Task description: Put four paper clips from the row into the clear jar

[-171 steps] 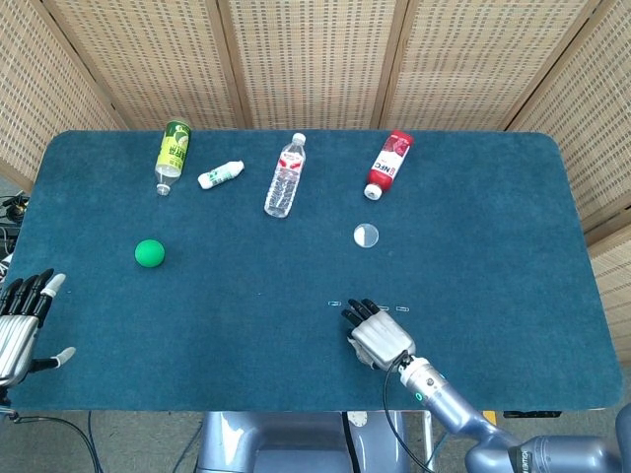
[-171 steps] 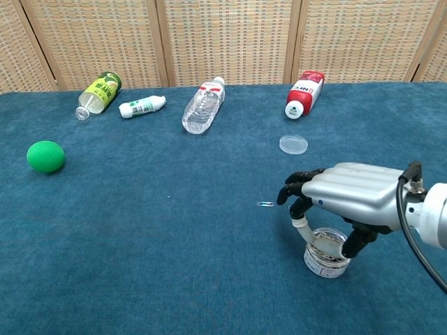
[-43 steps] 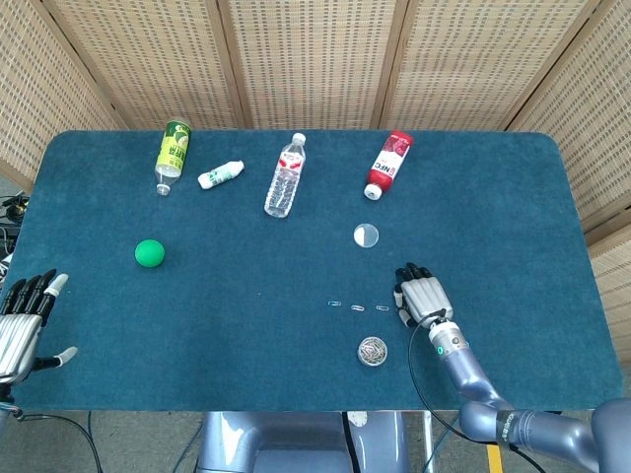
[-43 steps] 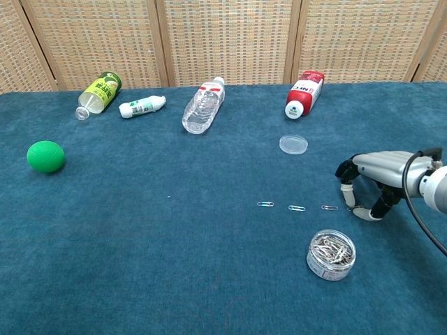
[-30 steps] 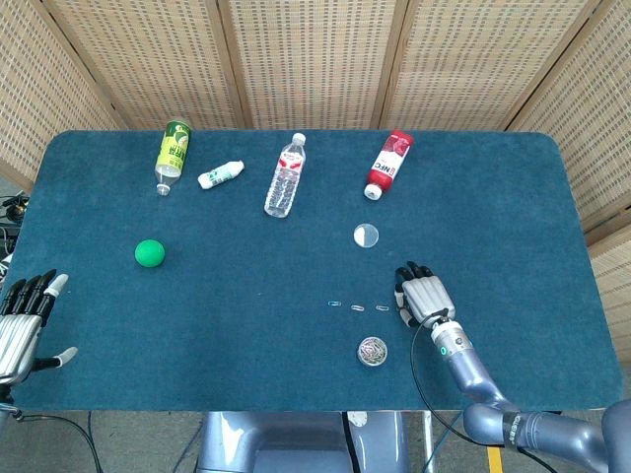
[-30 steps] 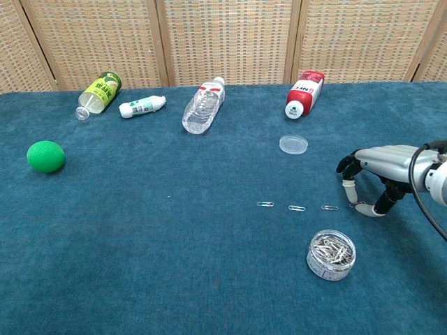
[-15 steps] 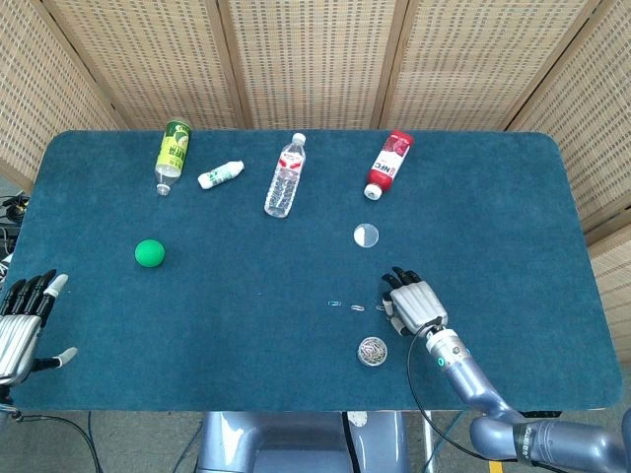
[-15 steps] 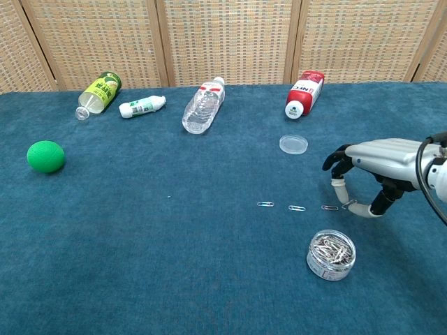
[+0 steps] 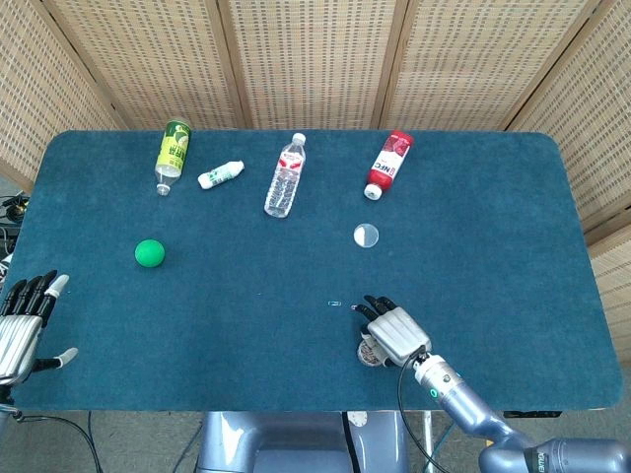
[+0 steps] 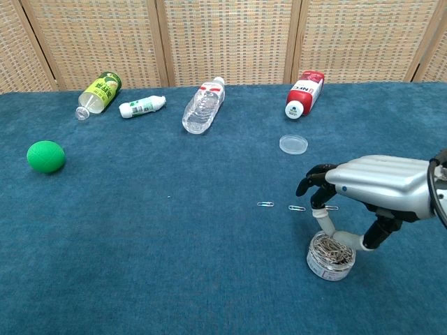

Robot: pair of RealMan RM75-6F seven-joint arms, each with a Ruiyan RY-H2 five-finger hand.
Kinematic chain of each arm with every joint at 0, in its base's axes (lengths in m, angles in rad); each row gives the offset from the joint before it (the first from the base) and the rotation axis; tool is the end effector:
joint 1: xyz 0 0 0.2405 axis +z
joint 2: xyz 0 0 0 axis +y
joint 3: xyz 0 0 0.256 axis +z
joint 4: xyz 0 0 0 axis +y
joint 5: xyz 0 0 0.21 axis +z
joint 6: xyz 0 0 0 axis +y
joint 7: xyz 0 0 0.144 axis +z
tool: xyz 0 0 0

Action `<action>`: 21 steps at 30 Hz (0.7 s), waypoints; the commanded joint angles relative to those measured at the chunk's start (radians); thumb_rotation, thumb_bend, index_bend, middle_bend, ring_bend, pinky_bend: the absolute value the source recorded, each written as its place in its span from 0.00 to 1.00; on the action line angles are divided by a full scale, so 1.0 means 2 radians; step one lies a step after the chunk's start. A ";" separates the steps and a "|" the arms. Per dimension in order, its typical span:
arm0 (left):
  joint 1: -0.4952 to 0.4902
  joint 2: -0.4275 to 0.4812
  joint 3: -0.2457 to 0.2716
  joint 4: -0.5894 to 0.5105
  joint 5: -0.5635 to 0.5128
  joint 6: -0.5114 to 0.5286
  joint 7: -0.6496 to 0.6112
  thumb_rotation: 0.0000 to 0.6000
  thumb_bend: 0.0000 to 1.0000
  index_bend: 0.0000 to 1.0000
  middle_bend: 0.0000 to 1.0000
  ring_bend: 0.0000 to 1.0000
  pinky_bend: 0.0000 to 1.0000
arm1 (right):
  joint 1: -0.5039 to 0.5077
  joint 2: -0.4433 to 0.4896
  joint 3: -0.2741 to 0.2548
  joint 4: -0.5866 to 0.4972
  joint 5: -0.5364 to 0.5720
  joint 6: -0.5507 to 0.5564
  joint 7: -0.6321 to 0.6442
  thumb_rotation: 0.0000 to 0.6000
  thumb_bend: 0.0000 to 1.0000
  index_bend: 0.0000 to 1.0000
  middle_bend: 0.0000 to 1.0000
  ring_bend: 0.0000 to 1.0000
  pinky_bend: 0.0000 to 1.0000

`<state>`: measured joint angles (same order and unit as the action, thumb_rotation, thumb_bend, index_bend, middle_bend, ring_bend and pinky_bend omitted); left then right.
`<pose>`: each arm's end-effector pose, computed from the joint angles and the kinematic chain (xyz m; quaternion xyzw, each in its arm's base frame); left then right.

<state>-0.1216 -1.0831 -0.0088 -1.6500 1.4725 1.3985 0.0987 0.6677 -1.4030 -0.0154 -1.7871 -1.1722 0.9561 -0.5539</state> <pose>-0.3117 0.1824 0.1517 -0.6362 -0.3885 -0.3286 0.5800 -0.1588 -0.2574 -0.0133 0.8296 -0.3365 0.2803 0.3465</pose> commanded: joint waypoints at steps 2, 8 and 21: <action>0.000 0.000 0.000 0.000 0.000 0.000 0.000 1.00 0.00 0.00 0.00 0.00 0.00 | -0.001 -0.001 -0.006 -0.004 -0.004 0.000 -0.006 1.00 0.44 0.62 0.14 0.00 0.12; 0.000 0.001 0.000 0.000 0.000 0.001 -0.001 1.00 0.00 0.00 0.00 0.00 0.00 | -0.001 -0.006 -0.007 -0.002 -0.003 0.001 -0.011 1.00 0.44 0.62 0.14 0.00 0.12; 0.000 0.001 -0.001 0.000 0.000 0.001 -0.004 1.00 0.00 0.00 0.00 0.00 0.00 | -0.013 0.014 -0.002 -0.011 -0.036 0.029 0.011 1.00 0.18 0.22 0.13 0.00 0.12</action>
<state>-0.1212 -1.0805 -0.0103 -1.6496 1.4730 1.4007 0.0909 0.6510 -1.3903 -0.0194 -1.8040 -1.2230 0.9963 -0.5470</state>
